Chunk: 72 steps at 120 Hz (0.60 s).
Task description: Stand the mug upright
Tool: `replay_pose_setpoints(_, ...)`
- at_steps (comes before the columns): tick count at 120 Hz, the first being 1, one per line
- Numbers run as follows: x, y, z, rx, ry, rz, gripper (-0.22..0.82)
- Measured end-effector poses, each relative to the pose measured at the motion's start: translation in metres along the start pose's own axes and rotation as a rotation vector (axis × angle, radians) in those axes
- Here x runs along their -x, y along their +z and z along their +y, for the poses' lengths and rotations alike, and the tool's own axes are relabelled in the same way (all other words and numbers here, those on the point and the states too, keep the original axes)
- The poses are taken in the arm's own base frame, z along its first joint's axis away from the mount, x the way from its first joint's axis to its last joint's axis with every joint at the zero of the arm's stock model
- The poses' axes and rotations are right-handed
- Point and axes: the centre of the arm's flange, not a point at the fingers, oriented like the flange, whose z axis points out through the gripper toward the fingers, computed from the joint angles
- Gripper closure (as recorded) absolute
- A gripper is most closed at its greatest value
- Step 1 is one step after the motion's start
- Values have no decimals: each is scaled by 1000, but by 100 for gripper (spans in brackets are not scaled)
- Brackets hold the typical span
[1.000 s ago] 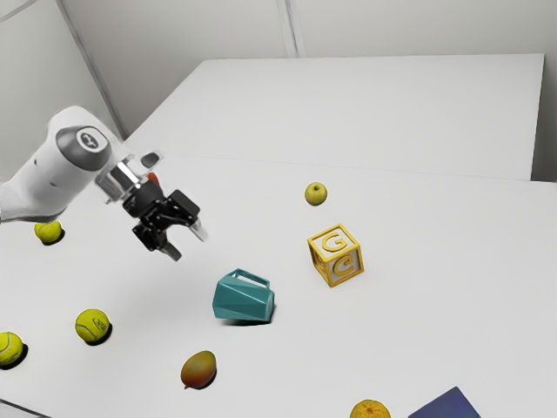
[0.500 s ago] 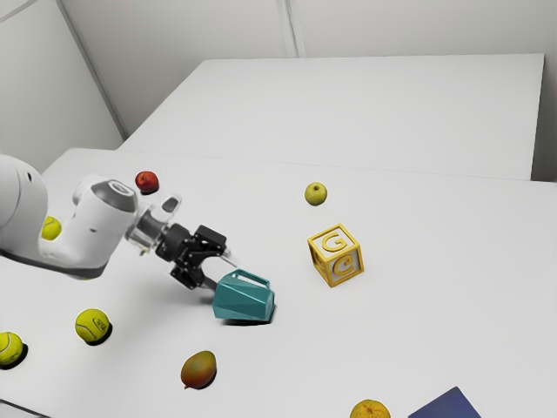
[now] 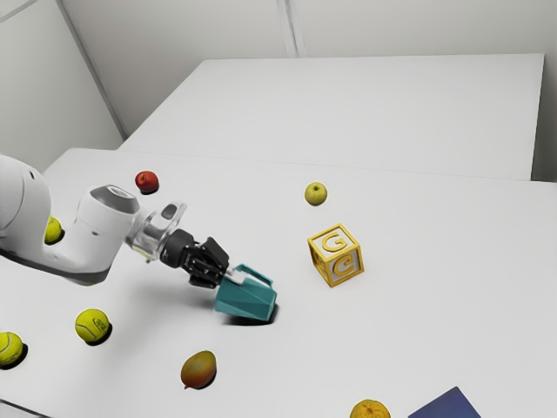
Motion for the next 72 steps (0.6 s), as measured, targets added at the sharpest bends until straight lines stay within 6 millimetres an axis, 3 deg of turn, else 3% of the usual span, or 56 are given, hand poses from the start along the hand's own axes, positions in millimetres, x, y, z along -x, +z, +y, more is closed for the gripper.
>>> replay_pose_setpoints(19,1,-2,9,4,61,-5,73)
replay_pose_setpoints(47,4,-16,46,-28,188,3,77)
replay_pose_setpoints(72,-20,-47,74,-319,351,-86,78)
